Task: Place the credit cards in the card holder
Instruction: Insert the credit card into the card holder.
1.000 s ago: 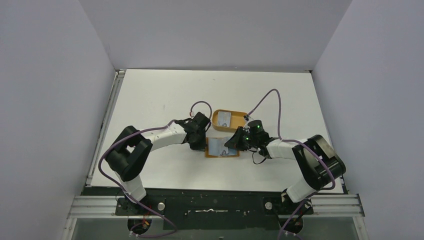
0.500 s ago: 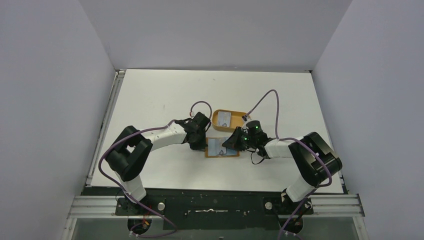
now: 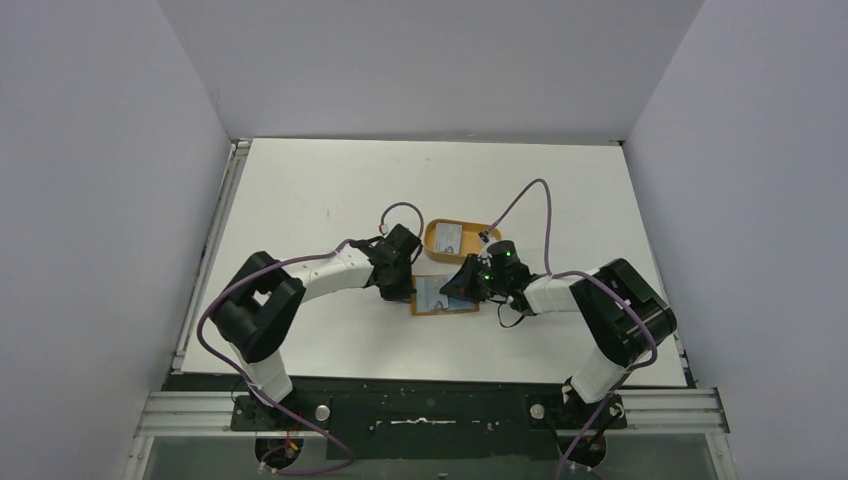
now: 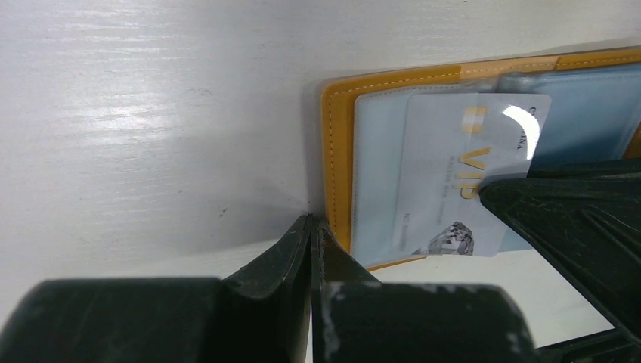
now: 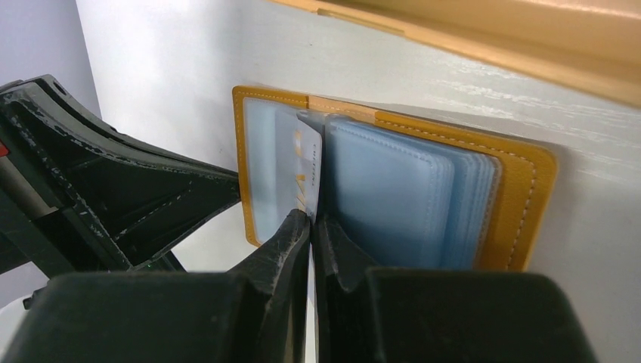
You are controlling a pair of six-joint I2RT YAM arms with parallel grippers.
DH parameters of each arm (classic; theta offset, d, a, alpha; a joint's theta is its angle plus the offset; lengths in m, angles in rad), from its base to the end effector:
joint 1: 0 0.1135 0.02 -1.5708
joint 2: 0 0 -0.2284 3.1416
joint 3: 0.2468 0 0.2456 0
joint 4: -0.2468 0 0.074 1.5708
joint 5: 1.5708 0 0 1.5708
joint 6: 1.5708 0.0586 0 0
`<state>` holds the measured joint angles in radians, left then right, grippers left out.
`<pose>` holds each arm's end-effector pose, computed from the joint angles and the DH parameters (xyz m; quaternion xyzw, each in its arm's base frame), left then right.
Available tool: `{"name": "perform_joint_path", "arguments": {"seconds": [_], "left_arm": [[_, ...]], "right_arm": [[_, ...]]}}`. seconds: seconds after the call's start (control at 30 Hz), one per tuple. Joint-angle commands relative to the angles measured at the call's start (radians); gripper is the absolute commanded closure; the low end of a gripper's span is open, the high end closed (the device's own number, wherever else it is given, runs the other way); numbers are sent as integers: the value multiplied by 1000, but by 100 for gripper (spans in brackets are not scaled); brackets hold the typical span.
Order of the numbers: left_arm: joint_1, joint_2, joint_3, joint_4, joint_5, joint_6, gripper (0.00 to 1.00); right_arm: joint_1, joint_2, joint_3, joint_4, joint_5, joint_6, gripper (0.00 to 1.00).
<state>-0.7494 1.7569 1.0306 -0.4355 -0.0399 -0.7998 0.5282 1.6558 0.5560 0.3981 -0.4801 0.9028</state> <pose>0.2453 -0.2250 0.1030 -0.0287 0.9786 -0.1281 0.1588 0.2430 0.1731 0.0748 0.0657 0.8843 0.4310 0.1672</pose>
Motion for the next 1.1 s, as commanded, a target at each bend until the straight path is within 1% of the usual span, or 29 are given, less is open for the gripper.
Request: {"name": "perform_joint_path", "arguments": {"seconds": [0.0, 0.17, 0.3, 0.4, 0.5, 0.7, 1.07], "left_arm": [[-16, 27, 8, 32, 40, -15, 100], [-18, 22, 6, 29, 37, -16, 100], [-16, 18, 3, 32, 37, -19, 100], [-17, 15, 3, 32, 35, -18, 100], [-16, 11, 4, 32, 35, -17, 100], [-17, 6, 6, 35, 38, -12, 100], [-17, 9, 8, 56, 40, -8, 100]], "right_arm": [[29, 43, 22, -62, 29, -37, 100], [33, 26, 29, -87, 41, -40, 100], [34, -20, 30, -120, 62, -49, 79], [35, -39, 35, -134, 71, -53, 69], [44, -48, 50, -158, 83, -65, 63], [77, -59, 78, -220, 118, -103, 59], [147, -35, 168, -348, 190, -189, 59]]}}
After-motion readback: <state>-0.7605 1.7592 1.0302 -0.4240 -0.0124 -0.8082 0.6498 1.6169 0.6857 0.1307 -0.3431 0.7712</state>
